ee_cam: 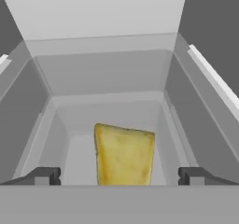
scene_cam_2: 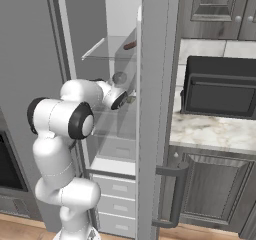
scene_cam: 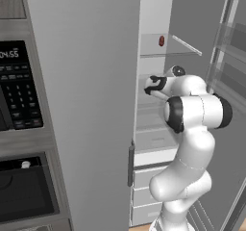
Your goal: Retrieve the sausage and cheese from the fridge and place them on the cutting board on the counter.
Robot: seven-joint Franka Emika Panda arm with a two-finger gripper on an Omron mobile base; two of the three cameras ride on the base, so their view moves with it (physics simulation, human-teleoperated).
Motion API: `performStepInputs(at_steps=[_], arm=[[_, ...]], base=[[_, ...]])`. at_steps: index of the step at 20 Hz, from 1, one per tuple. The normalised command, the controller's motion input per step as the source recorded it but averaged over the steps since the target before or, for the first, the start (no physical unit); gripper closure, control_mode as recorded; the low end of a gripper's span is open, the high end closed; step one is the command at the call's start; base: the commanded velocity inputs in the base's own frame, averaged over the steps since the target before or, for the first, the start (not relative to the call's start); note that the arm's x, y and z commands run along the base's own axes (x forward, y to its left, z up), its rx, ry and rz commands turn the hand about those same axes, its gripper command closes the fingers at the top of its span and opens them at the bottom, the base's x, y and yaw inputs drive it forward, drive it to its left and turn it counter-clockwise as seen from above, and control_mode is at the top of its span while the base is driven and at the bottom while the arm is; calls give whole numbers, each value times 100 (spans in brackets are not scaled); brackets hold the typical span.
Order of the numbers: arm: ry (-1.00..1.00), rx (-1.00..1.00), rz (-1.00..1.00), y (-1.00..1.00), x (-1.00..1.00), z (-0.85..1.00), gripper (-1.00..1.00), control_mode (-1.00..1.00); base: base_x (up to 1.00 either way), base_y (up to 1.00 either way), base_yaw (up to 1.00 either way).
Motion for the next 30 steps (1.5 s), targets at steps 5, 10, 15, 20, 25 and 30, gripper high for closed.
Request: performStepInputs(at_steps=[5, 10, 15, 20, 25, 30], arm=[[3, 0, 0, -1, 1, -22, -100, -100], [0, 0, 0, 0, 0, -10, -100, -100], [0, 0, 0, 0, 2, -9, 100, -100], [0, 0, 0, 0, 7, -1, 100, -100], [0, 0, 0, -3, -6, 0, 100, -100], [0, 0, 0, 0, -88, 0, 100, -100]], base=[[0, 0, 0], [0, 0, 0], [0, 0, 0], [0, 0, 0], [0, 0, 0], [0, 0, 0]])
